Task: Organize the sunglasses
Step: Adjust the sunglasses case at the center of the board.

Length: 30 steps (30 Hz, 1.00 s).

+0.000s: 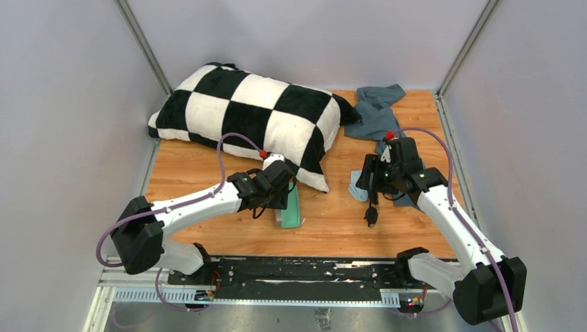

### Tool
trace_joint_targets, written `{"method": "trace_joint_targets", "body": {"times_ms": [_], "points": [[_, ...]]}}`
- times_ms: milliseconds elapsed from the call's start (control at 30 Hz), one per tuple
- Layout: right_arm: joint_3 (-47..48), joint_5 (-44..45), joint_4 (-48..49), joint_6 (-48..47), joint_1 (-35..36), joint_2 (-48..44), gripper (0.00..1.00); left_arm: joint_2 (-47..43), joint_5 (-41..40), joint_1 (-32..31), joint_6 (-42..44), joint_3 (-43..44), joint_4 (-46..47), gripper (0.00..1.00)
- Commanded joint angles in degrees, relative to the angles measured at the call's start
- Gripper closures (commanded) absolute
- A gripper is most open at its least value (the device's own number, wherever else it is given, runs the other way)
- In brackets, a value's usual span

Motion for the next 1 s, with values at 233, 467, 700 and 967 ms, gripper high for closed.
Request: {"method": "trace_joint_targets", "body": {"times_ms": [233,467,700,967], "points": [[0.69,-0.87,0.07,0.22,1.26,0.32,0.29,5.87,0.19,0.29,8.87,4.54,-1.47,0.55],[0.18,-1.03,0.16,0.17,1.19,-0.09,0.3,5.27,-1.69,1.96,21.92,7.76,-4.72,0.65],[-0.35,-0.53,0.09,0.17,1.26,-0.09,0.3,6.53,-3.52,3.53,34.32,10.22,-5.96,0.64],[-0.24,1.36,-0.94,-1.02,1.26,0.0,0.3,4.13,1.93,4.83,32.51,12.99,-5.38,0.38]]}}
